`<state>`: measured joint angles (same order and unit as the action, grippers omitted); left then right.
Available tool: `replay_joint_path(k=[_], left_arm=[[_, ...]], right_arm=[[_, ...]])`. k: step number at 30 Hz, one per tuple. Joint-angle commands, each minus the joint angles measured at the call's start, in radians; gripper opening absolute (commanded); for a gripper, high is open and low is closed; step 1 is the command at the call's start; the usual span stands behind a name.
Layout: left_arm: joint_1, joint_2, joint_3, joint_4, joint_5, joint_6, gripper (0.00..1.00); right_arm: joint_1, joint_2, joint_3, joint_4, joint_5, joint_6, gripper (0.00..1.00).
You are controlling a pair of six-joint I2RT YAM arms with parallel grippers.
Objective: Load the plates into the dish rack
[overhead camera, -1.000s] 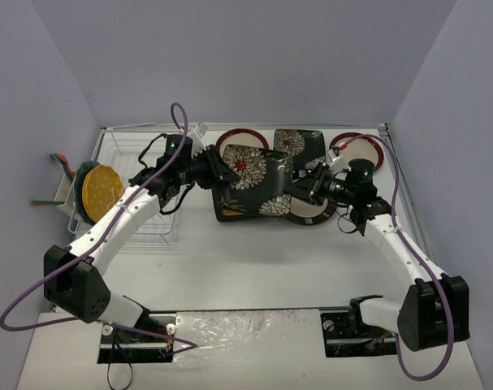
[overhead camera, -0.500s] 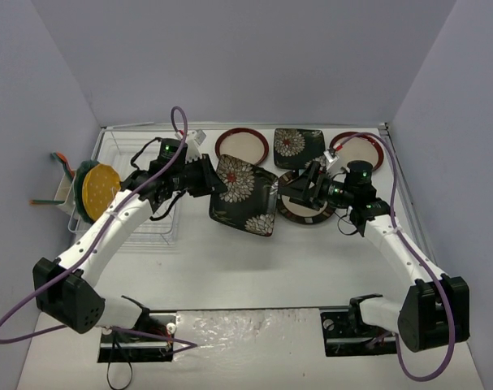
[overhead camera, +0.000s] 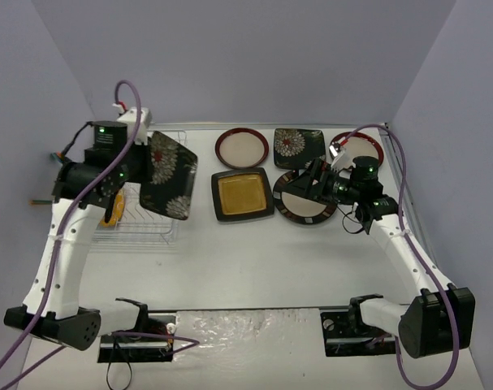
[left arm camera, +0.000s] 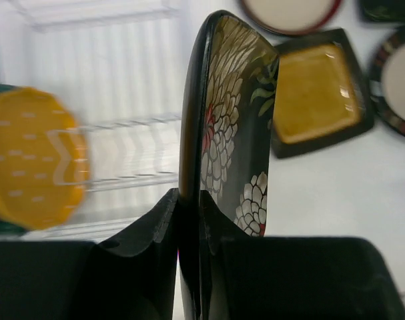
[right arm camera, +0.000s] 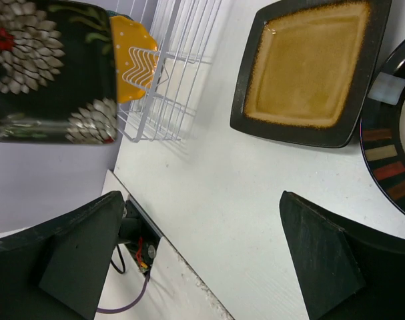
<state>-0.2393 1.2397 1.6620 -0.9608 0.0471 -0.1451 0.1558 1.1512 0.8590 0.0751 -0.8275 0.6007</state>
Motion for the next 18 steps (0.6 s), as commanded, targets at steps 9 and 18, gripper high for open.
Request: replay_joint_path(k=[9, 18], left_arm=[[0.276, 0.062, 0.137, 0.086, -0.259, 0.519, 0.00], [0.361, 0.192, 0.103, 0.200, -0.236, 0.543, 0.00]], right_arm=[[0.007, -0.034, 0.049, 0.013, 0.002, -0.023, 1.00], [0.031, 0.012, 0.043, 0.011, -0.008, -0.033, 1.00]])
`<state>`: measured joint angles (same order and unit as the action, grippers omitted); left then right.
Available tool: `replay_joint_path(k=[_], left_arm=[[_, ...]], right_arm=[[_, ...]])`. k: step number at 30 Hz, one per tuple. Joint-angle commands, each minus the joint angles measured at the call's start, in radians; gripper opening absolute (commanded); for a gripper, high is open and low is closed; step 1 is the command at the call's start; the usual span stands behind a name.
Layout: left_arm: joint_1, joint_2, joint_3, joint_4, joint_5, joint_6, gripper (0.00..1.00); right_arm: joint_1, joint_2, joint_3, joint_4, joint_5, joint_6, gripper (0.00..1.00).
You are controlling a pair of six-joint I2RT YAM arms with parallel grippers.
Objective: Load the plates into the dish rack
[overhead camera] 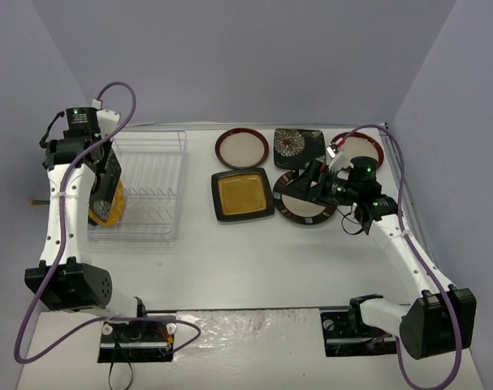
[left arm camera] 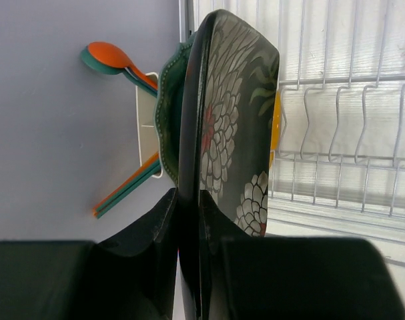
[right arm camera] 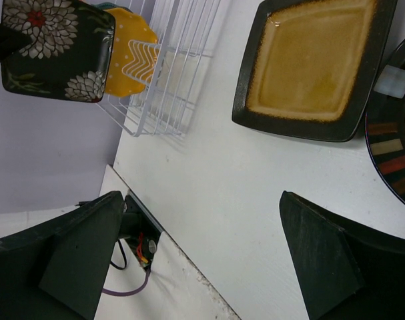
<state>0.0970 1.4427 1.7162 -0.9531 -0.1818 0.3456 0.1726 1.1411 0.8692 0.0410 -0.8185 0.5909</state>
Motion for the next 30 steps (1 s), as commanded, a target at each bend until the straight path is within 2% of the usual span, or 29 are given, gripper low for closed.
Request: replay_joint_path(k=[1, 15, 30], left_arm=[[0.026, 0.000, 0.042, 0.199, -0.009, 0.054, 0.00], [0.055, 0.054, -0.117, 0.342, 0.008, 0.032, 0.00], [0.057, 0.062, -0.221, 0.381, 0.029, -0.055, 0.00]], right_arm=[[0.015, 0.027, 0.032, 0.046, -0.016, -0.026, 1.00], [0.013, 0.066, 0.033, 0.046, -0.007, -0.046, 1.00], [0.001, 0.037, 0.007, 0.045, 0.010, -0.043, 1.00]])
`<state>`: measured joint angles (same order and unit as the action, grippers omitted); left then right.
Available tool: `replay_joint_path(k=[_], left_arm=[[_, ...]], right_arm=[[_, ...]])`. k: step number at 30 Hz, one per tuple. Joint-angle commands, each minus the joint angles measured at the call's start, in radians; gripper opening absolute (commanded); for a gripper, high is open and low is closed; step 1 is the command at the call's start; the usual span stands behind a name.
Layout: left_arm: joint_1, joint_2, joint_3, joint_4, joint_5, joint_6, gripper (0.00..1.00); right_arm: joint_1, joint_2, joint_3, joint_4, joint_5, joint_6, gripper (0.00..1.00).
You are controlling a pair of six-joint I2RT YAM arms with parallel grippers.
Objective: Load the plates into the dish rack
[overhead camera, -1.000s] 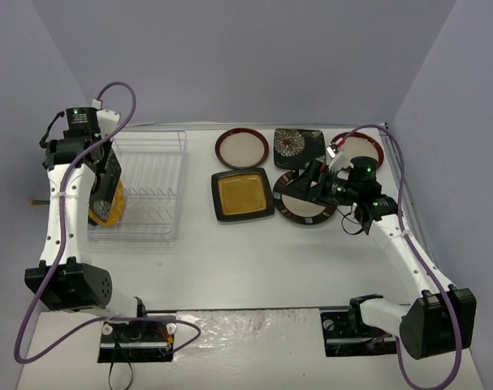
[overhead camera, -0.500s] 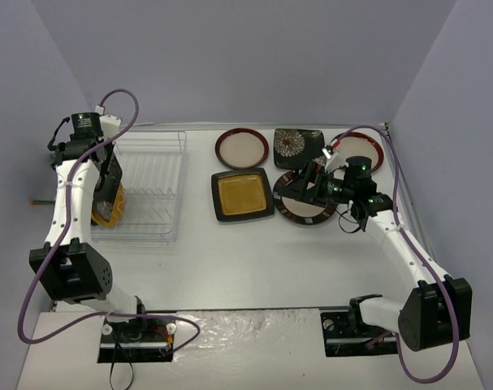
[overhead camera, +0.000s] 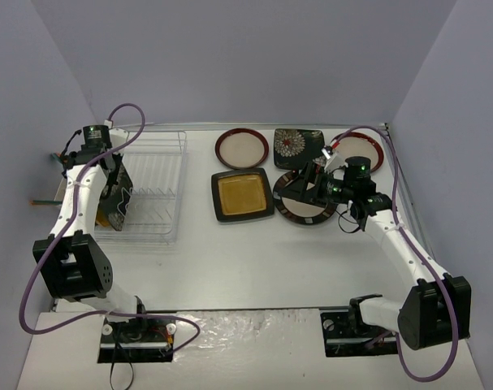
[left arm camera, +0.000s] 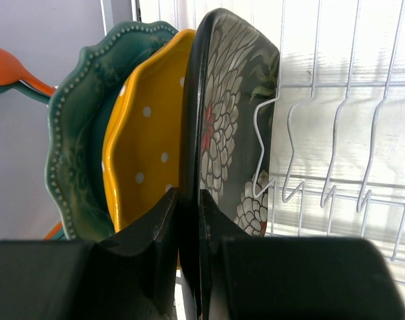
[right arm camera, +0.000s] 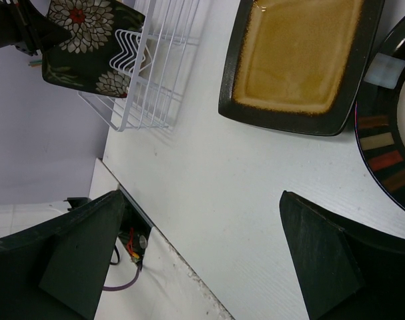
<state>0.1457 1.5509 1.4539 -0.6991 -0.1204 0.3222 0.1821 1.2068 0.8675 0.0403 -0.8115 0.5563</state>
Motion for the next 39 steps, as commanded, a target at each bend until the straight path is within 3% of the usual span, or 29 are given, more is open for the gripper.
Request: replay_joint_path(k=[1, 10, 16, 21, 28, 32, 35, 39], left_arm=[[0.010, -0.050, 0.038, 0.127, -0.034, -0.035, 0.00], [0.017, -0.072, 0.020, 0.100, -0.022, -0.051, 0.20], [0.017, -0.112, 0.023, 0.080, -0.017, -0.060, 0.46], [0.017, -0.143, 0.045, 0.061, -0.015, -0.095, 0.63], [0.017, -0.217, 0.097, 0.025, 0.111, -0.301, 0.72], [0.017, -0.288, 0.077, 0.027, 0.187, -0.433, 0.82], [0.017, -0.353, 0.036, 0.042, 0.237, -0.515, 0.95], [0.017, -0.410, -0.008, 0.060, 0.326, -0.575, 0.97]], right_arm=[[-0.009, -0.031, 0.008, 0.044, 0.002, -0.008, 1.00], [-0.030, -0.051, 0.005, 0.029, 0.038, -0.001, 1.00], [-0.045, -0.061, 0.008, -0.015, 0.102, -0.012, 1.00], [-0.069, -0.062, 0.018, -0.067, 0.179, -0.029, 1.00], [-0.154, -0.047, -0.007, -0.171, 0.355, -0.045, 1.00], [-0.208, -0.038, -0.050, -0.180, 0.437, -0.002, 1.00], [-0.219, 0.000, -0.067, -0.175, 0.476, 0.022, 0.99], [-0.232, 0.059, -0.082, -0.149, 0.469, 0.065, 0.97]])
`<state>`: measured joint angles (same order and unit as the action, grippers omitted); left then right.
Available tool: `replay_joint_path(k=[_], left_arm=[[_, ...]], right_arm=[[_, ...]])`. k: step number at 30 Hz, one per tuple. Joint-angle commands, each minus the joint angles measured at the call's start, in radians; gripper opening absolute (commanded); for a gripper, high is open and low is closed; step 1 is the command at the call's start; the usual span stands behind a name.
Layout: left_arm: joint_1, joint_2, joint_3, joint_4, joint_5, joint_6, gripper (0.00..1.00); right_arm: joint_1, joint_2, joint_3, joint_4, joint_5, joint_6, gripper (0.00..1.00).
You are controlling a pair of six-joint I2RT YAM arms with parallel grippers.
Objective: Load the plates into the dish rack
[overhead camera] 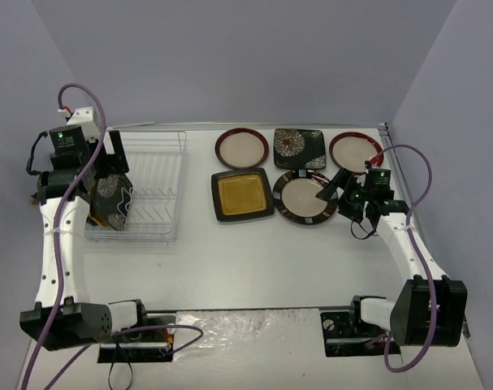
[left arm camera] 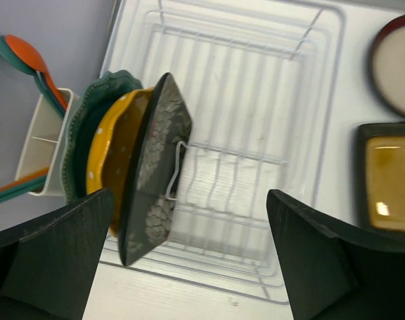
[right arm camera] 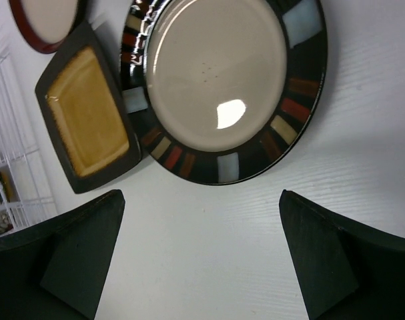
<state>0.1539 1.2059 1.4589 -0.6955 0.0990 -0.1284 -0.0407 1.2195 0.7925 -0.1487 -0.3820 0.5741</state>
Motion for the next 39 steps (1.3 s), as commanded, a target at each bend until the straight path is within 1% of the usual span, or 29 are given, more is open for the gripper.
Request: replay_joint_path(k=[1, 3, 5, 7, 11, 13, 20, 23, 28, 32, 34, 36, 37, 39], left_arm=[[0.009, -0.091, -0.039, 0.072, 0.130, -0.152, 0.97], [0.009, -0.130, -0.079, 0.096, 0.188, -0.194, 0.97], [0.009, -0.154, -0.104, 0.100, 0.214, -0.237, 0.97], [0.007, -0.161, -0.121, 0.097, 0.273, -0.251, 0.97], [-0.010, -0.177, -0.163, 0.100, 0.332, -0.266, 0.97], [-0.017, -0.180, -0.179, 0.098, 0.342, -0.268, 0.97], [-0.040, -0.180, -0.197, 0.083, 0.364, -0.257, 0.97], [-0.047, -0.181, -0.204, 0.083, 0.368, -0.259, 0.97], [-0.051, -0.180, -0.203, 0.077, 0.372, -0.258, 0.97], [-0.057, -0.174, -0.203, 0.077, 0.372, -0.260, 0.97], [-0.059, -0.171, -0.208, 0.075, 0.372, -0.260, 0.97], [-0.066, -0.169, -0.215, 0.072, 0.373, -0.262, 0.97], [-0.069, -0.169, -0.218, 0.071, 0.373, -0.262, 0.97], [-0.072, -0.172, -0.222, 0.071, 0.371, -0.260, 0.97]], right_arm=[[-0.012, 0.063, -0.011, 0.056, 0.036, 0.057, 0.97], [-0.019, 0.089, -0.027, 0.085, 0.029, 0.078, 0.96], [-0.027, 0.108, -0.046, 0.123, 0.032, 0.089, 0.96], [-0.045, 0.121, -0.087, 0.161, 0.022, 0.102, 0.95], [-0.070, 0.143, -0.184, 0.320, -0.021, 0.116, 0.94], [-0.084, 0.164, -0.227, 0.445, -0.086, 0.123, 0.93], [-0.129, 0.236, -0.347, 0.719, -0.186, 0.144, 0.87], [-0.146, 0.299, -0.372, 0.817, -0.226, 0.162, 0.84], [-0.151, 0.415, -0.379, 0.914, -0.250, 0.189, 0.81], [-0.157, 0.485, -0.383, 0.968, -0.257, 0.219, 0.73], [-0.159, 0.513, -0.379, 0.966, -0.249, 0.219, 0.67], [-0.165, 0.536, -0.374, 0.963, -0.247, 0.221, 0.58], [-0.169, 0.542, -0.373, 0.961, -0.244, 0.222, 0.52], [-0.176, 0.543, -0.372, 0.946, -0.230, 0.218, 0.36]])
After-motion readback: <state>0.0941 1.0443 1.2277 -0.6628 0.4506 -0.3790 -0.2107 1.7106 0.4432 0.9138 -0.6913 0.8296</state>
